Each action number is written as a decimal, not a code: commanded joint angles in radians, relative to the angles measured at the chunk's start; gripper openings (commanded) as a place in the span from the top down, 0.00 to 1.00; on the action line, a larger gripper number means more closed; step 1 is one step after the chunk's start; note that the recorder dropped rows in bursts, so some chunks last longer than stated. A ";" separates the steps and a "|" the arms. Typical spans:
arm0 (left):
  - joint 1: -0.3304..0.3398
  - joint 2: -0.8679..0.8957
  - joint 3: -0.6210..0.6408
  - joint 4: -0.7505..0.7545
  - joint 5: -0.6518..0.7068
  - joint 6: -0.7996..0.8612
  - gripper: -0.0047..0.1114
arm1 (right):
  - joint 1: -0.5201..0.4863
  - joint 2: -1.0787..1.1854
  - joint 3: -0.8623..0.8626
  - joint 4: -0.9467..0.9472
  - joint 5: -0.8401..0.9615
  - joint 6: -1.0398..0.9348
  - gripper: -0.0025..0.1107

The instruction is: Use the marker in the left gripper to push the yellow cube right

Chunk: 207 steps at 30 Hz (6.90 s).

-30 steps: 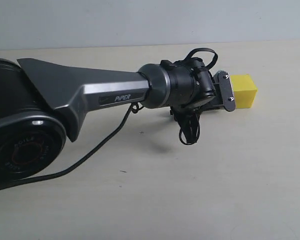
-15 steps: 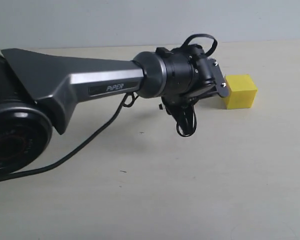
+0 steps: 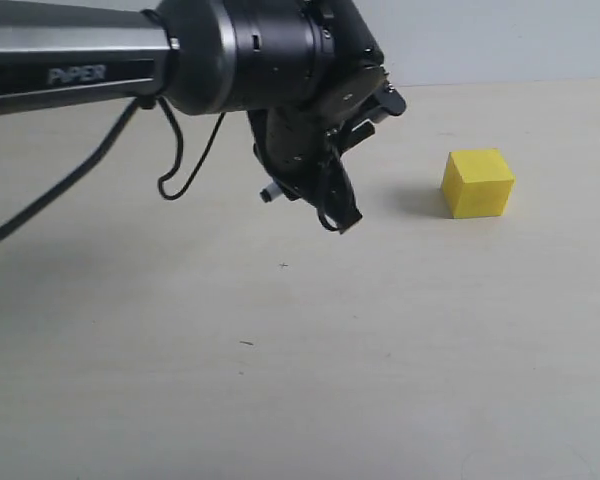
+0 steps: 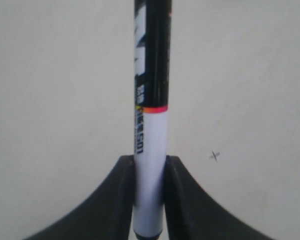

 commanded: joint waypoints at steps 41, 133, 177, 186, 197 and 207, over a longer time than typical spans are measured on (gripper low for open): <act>0.152 0.112 0.046 -0.481 -0.038 -0.647 0.96 | 0.049 -0.007 0.005 -0.001 -0.013 0.002 0.98; -0.127 -1.829 0.904 -0.894 -0.547 0.363 0.94 | 0.049 -0.007 0.005 -0.001 -0.013 0.002 0.98; 0.626 -2.065 1.221 -0.692 -0.785 0.544 0.94 | 0.049 -0.007 0.005 -0.001 -0.013 0.002 0.98; 0.679 -2.140 1.439 -0.693 -0.913 0.542 0.94 | 0.049 -0.007 0.005 -0.001 -0.013 0.002 0.98; 0.692 -2.140 1.601 -0.708 -0.936 0.537 0.94 | 0.049 -0.007 0.005 -0.001 -0.013 0.002 0.98; 0.692 -2.140 1.663 -0.781 -0.961 0.537 0.94 | 0.049 -0.007 0.005 -0.001 -0.013 0.002 0.98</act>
